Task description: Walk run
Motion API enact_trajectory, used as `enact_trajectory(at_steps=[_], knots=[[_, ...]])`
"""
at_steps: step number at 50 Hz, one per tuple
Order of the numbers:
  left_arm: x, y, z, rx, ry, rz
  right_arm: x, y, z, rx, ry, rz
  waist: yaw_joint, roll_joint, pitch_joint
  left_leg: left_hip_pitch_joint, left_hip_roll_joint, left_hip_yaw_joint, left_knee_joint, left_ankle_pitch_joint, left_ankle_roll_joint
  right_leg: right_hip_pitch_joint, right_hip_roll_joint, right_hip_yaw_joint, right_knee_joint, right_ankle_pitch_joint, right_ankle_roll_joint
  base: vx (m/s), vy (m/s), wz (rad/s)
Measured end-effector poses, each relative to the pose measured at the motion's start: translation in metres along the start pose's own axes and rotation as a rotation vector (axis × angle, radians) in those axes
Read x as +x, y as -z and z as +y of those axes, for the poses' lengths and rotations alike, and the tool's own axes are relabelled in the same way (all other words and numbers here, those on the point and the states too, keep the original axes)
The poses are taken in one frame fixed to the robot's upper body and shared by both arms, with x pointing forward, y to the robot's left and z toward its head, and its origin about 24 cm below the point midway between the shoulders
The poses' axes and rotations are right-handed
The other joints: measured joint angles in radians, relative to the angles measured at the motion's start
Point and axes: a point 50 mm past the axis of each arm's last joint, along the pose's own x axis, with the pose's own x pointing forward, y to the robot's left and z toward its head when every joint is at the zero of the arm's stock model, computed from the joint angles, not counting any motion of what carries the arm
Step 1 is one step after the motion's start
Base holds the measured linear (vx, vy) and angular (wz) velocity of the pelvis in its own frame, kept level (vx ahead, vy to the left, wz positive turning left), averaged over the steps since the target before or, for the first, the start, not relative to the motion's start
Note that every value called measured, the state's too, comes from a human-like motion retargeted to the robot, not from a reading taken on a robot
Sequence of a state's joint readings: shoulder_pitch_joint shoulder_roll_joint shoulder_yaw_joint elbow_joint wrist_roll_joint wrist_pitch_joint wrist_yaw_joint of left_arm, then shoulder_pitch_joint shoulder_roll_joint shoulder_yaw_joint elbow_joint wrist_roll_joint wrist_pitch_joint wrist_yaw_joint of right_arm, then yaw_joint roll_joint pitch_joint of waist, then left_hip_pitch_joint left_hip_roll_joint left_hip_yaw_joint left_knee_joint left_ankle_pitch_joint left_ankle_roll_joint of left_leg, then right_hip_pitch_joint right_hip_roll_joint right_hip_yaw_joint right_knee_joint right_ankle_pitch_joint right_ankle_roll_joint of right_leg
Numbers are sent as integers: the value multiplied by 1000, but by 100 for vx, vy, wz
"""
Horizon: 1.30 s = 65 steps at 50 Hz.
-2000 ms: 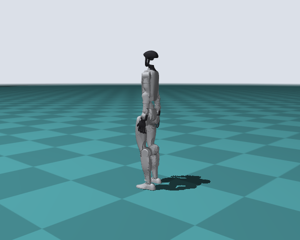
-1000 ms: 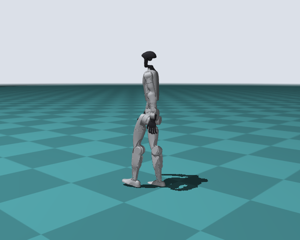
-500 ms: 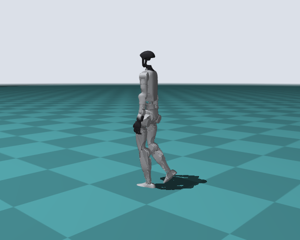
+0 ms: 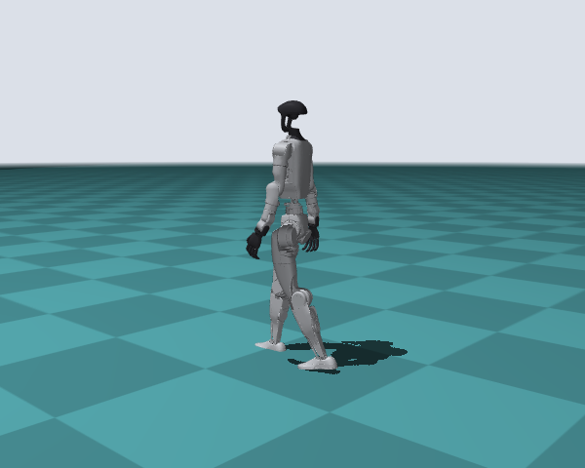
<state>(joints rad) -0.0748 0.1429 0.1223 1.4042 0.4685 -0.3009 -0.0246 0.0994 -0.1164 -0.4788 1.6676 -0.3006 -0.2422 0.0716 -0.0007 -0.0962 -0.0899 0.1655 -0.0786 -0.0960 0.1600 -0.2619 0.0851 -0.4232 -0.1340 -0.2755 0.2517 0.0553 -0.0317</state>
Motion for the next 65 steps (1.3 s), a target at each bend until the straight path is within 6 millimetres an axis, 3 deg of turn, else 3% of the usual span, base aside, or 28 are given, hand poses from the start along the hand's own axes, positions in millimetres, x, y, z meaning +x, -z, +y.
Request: enact_trajectory(at_steps=[4,8,10,13,21,30,37,41,45,51,53,58,60,65], knots=[[-10,30,-15,-22,23,91,0,-1,-2,9,-1,9,18,-18,-21,-22,8,26,131,157,-11,39,-5,6,36,-77,-37,50,-19,-3],[-21,56,-27,12,35,170,0,-4,-3,33,-16,27,57,-103,-16,-110,-42,98,390,283,36,119,-62,31,-3,-103,-17,54,-24,11],[-26,65,-32,46,39,201,0,-8,-3,37,-17,24,84,-146,-7,-167,-55,153,516,266,51,151,-98,31,-15,-108,0,46,-18,26],[-32,77,-39,55,28,235,2,-24,-5,24,-13,-10,128,-171,15,-234,-68,179,581,249,22,213,-101,21,-49,-115,3,44,-16,6],[-53,111,-50,17,66,362,2,-91,-3,3,-33,-196,168,-131,44,-392,-44,202,355,223,-47,352,-15,-43,-115,-161,-24,36,-14,9],[-56,114,-60,-2,99,385,-9,-161,-3,-8,-49,-418,232,-38,102,-472,-43,81,-43,259,-145,517,121,-39,-168,-215,-34,40,-11,-22],[-50,105,-62,-12,109,355,-13,-177,-1,-9,-59,-471,239,-11,103,-494,-73,46,-34,259,-124,600,127,-18,-183,-231,4,48,4,-20],[-47,100,-61,-26,104,341,-10,-165,-3,-36,-50,-437,271,4,86,-475,-59,88,7,310,-96,638,116,21,-162,-207,46,60,15,-58],[-45,97,-58,-58,92,343,-3,-134,-1,-9,-73,-350,259,7,48,-472,-48,112,73,276,-55,642,88,70,-81,-97,106,57,11,-31],[-27,67,-50,-52,76,259,3,-82,-9,-11,-16,-232,245,94,20,-341,22,75,35,186,-25,516,104,15,310,152,61,65,11,-10],[-19,52,-44,-57,70,216,3,-70,-11,-22,8,-203,240,116,12,-315,50,80,26,164,-26,421,86,-14,489,123,30,46,2,-35],[-3,14,-22,-25,50,105,3,-39,-11,13,25,-119,192,113,5,-252,37,59,-21,140,-3,182,59,-1,657,13,51,43,-4,18],[3,-2,-14,-17,39,59,2,-29,-10,27,23,-93,168,100,6,-230,17,49,-36,132,11,113,31,-19,613,-29,46,43,-7,35],[10,-35,6,-14,5,-42,1,-11,-11,22,23,-37,97,59,29,-151,-47,18,-57,101,37,39,5,4,239,-39,60,51,-11,42]])
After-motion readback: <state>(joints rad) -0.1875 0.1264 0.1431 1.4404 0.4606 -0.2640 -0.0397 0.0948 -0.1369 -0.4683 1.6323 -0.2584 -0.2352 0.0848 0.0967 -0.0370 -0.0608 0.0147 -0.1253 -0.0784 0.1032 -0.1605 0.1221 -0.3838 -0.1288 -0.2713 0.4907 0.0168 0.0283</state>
